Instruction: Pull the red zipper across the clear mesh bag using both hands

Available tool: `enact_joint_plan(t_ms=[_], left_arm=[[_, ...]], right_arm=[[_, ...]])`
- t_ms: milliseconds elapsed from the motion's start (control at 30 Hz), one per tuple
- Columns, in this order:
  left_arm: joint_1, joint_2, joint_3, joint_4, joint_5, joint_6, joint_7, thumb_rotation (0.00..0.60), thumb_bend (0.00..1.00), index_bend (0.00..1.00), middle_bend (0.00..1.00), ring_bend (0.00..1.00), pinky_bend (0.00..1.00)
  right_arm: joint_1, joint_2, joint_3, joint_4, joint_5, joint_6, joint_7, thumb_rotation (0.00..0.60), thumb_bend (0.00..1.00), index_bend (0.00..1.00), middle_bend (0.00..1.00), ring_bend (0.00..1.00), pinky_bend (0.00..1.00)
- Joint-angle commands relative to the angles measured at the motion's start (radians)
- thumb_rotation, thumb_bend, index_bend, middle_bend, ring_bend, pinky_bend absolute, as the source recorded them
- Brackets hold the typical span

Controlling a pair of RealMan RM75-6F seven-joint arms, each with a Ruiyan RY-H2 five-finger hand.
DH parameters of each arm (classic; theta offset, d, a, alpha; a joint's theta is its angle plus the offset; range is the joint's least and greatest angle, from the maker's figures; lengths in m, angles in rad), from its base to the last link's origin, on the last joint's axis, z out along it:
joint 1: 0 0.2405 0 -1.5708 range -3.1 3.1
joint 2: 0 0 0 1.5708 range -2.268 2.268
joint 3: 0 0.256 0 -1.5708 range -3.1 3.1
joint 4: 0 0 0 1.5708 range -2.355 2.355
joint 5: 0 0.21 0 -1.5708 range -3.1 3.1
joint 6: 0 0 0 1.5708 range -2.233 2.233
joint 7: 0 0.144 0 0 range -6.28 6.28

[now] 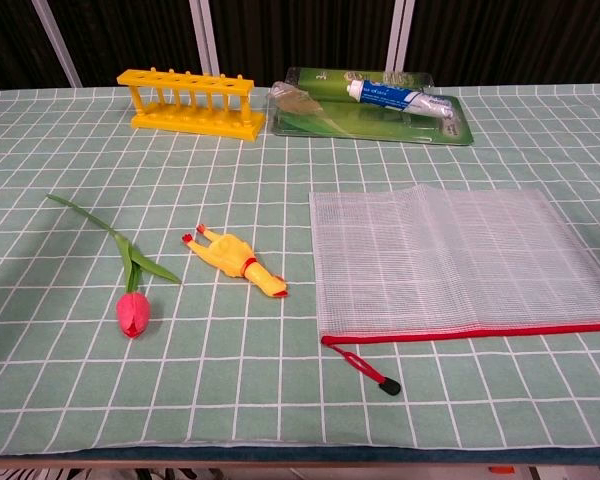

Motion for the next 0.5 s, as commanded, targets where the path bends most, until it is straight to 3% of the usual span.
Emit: enact_joint_plan(t_ms=[33,367,500], left_arm=[[0.0,0.0,0.0,-0.001,-0.002,-0.001,0.0,0.6,0.03,0.0,0.0,0.0,0.0],[-0.001,-0.003,-0.004,0.0,-0.008,-0.003,-0.001,0.6,0.03,0.0,0.0,0.0,0.0],[-0.005,-0.009,-0.008,-0.001,-0.022,-0.014,0.005,0.6,0.03,0.0,0.0,0.0,0.0]], right_arm=[[0.0,0.001,0.0,-0.002,-0.001,0.0,-0.001,0.6,0.09,0.0,0.0,0.08,0.27],[0.01,0.016,-0.002,-0.051,-0.048,0.01,-0.012,0.6,0.09,0.0,0.01,0.08,0.27],[0.024,0.033,-0.002,-0.104,-0.065,-0.006,-0.024,0.6,0.09,0.0,0.09,0.13,0.29]])
